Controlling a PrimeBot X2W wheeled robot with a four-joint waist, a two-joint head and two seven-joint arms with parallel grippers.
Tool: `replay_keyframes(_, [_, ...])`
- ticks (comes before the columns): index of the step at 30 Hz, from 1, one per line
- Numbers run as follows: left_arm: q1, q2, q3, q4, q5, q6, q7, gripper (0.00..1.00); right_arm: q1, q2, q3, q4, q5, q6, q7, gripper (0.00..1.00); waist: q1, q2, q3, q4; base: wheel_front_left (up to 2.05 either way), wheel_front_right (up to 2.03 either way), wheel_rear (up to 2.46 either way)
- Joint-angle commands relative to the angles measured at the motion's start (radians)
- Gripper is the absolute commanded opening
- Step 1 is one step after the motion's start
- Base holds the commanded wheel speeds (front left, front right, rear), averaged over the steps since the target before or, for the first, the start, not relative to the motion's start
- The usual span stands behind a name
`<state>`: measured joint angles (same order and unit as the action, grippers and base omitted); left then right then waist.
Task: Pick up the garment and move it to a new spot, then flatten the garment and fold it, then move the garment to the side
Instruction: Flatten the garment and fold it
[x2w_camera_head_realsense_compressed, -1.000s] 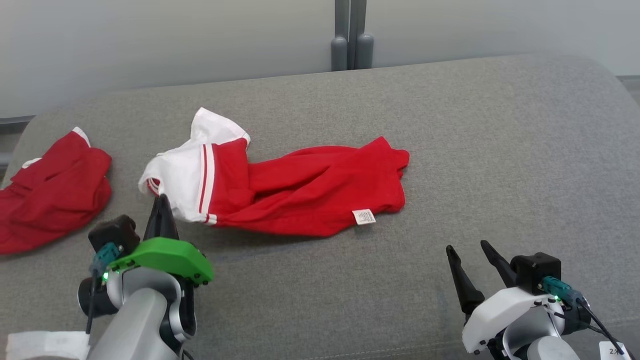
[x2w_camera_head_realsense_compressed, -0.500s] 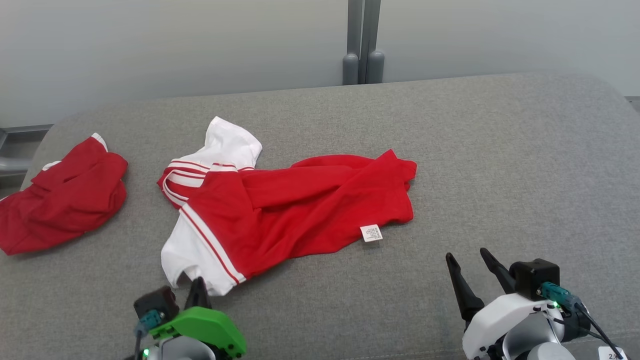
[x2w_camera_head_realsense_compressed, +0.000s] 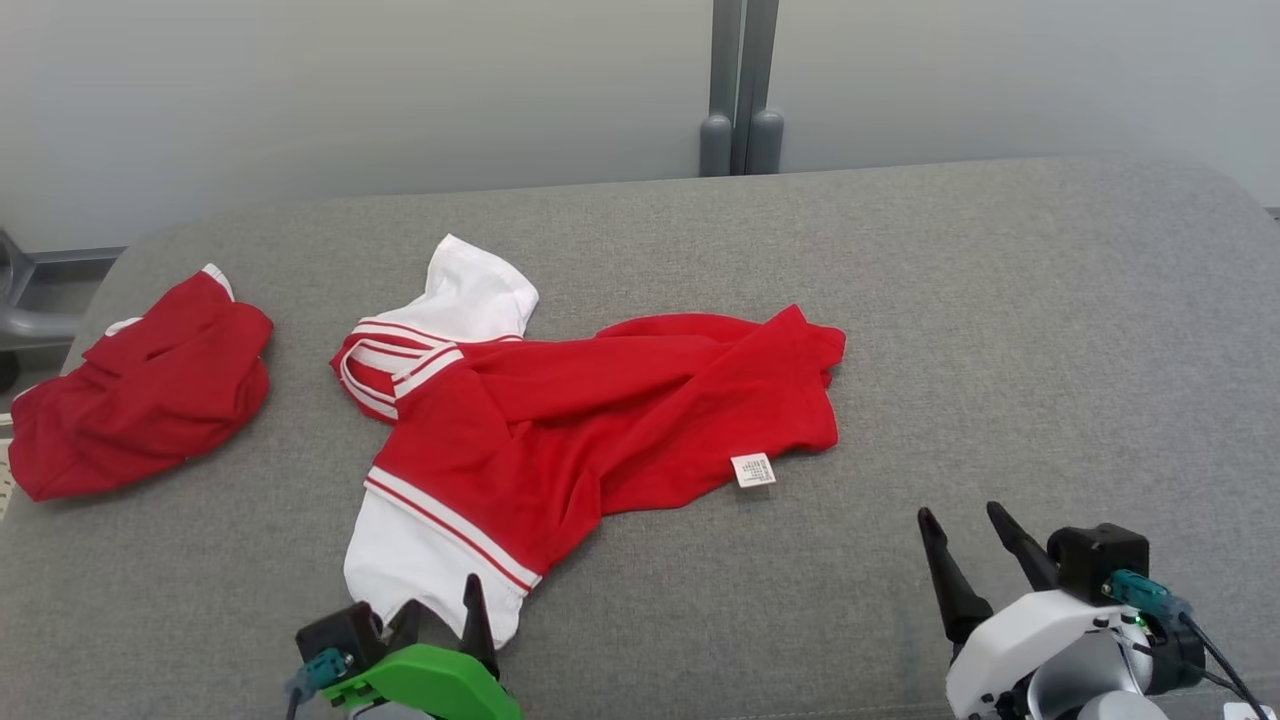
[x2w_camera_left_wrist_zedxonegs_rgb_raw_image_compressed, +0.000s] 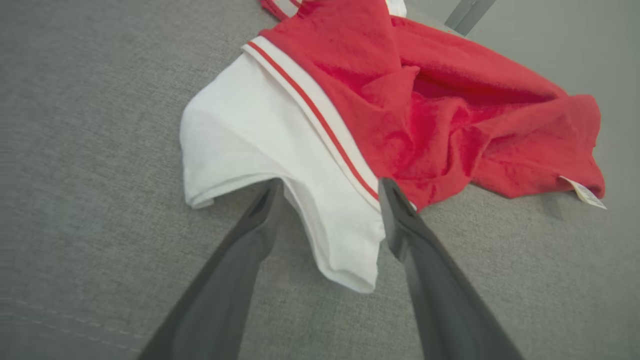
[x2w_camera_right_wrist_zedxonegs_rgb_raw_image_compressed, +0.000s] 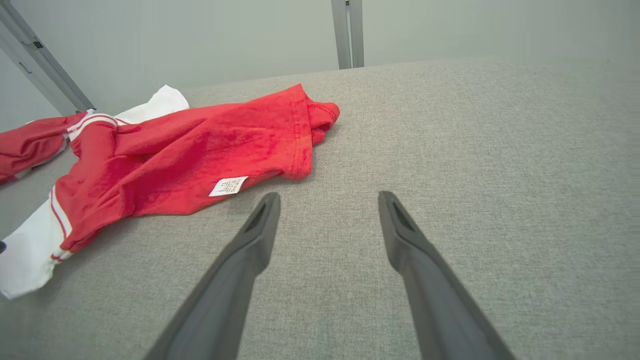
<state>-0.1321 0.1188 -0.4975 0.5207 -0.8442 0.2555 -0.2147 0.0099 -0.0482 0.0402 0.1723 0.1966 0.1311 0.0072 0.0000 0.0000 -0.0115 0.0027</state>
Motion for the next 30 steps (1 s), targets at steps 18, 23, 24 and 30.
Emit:
replay_keyframes(18, [0.142, 0.045, 0.246, -0.413, 0.463, -0.024, -0.050, 1.00, 0.020, -0.004, -0.109, 0.018, 0.027, 0.000, -0.174, 1.00, 0.0000, 0.0000, -0.057, 0.022, 0.00, 0.00, 0.00])
replay_keyframes(23, [0.187, 0.048, 0.266, -0.438, 0.546, -0.059, -0.050, 1.00, 0.051, -0.005, -0.078, -0.010, -0.004, 0.000, -0.188, 1.00, 0.0000, 0.0000, -0.079, 0.026, 0.00, 0.00, 0.00])
replay_keyframes(24, [0.196, 0.051, 0.269, -0.432, 0.554, -0.064, -0.050, 1.00, 0.059, -0.004, -0.078, -0.012, -0.017, 0.000, -0.180, 1.00, 0.0000, 0.0000, -0.084, 0.028, 0.00, 0.00, 0.00])
replay_keyframes(30, [0.228, 0.097, 0.255, -0.369, 0.573, -0.105, -0.043, 1.00, 0.106, -0.004, -0.084, -0.051, -0.092, 0.000, -0.134, 1.00, 0.0000, 0.0000, -0.108, 0.036, 0.00, 0.00, 0.00])
